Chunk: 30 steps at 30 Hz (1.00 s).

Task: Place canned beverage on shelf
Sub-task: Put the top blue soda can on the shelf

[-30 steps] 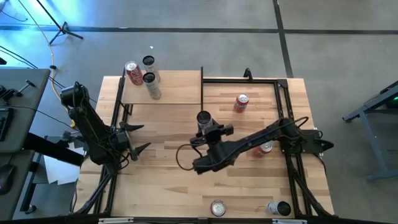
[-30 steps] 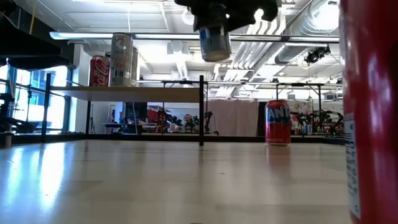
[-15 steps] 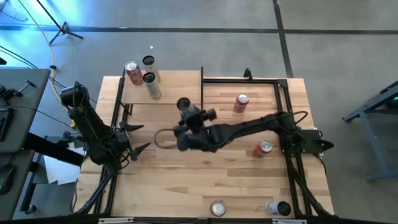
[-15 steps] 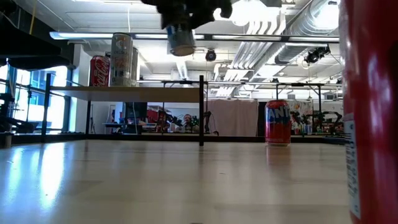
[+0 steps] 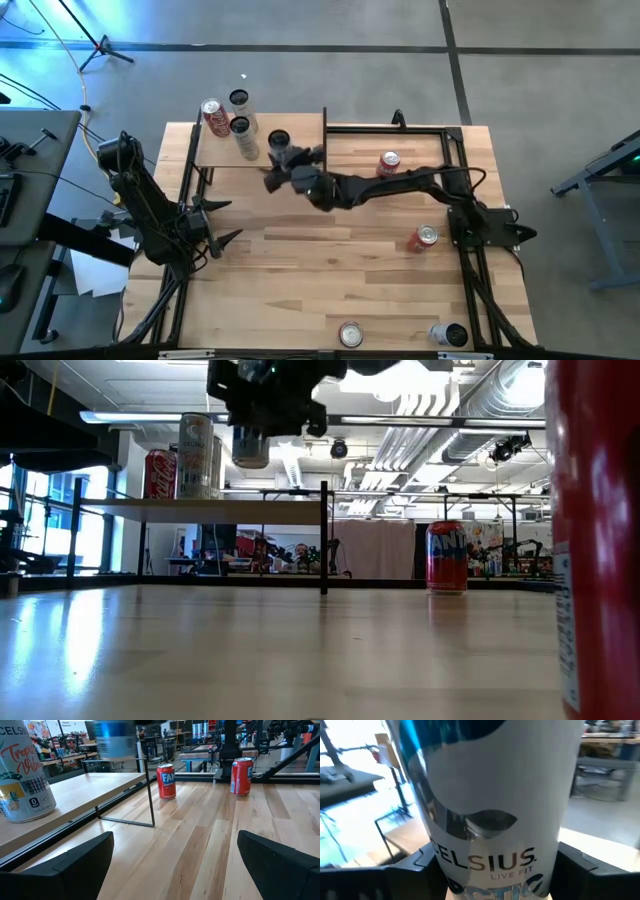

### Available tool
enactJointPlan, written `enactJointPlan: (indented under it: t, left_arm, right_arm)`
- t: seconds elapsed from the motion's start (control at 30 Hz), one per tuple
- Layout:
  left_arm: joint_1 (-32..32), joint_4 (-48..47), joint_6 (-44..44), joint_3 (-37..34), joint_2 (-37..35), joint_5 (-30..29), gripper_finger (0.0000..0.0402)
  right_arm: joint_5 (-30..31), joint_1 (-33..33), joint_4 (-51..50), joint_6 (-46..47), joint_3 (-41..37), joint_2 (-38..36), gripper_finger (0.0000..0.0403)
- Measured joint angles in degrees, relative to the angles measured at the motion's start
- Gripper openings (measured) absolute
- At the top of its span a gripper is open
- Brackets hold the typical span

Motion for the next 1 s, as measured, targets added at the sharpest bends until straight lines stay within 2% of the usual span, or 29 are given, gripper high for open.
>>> enactJointPlan:
  t: [0.13,0.8,1.0]
  left_arm:
    - [0.00,-0.01,0.00,0.00,0.00,-0.02,0.0400]
    - [0.02,-0.02,0.01,0.00,-0.02,0.00,0.0400]
    - [0.01,0.00,-0.03,0.00,-0.01,-0.02,0.0400]
  right_arm:
    - [-6.50,-3.51,4.87,-1.17,-2.66,0.00,0.0237]
    - [-19.33,-13.30,4.23,-1.71,-4.22,0.00,0.0237]
    - [-22.01,-14.91,7.87,-2.48,-4.12,0.89,0.0237]
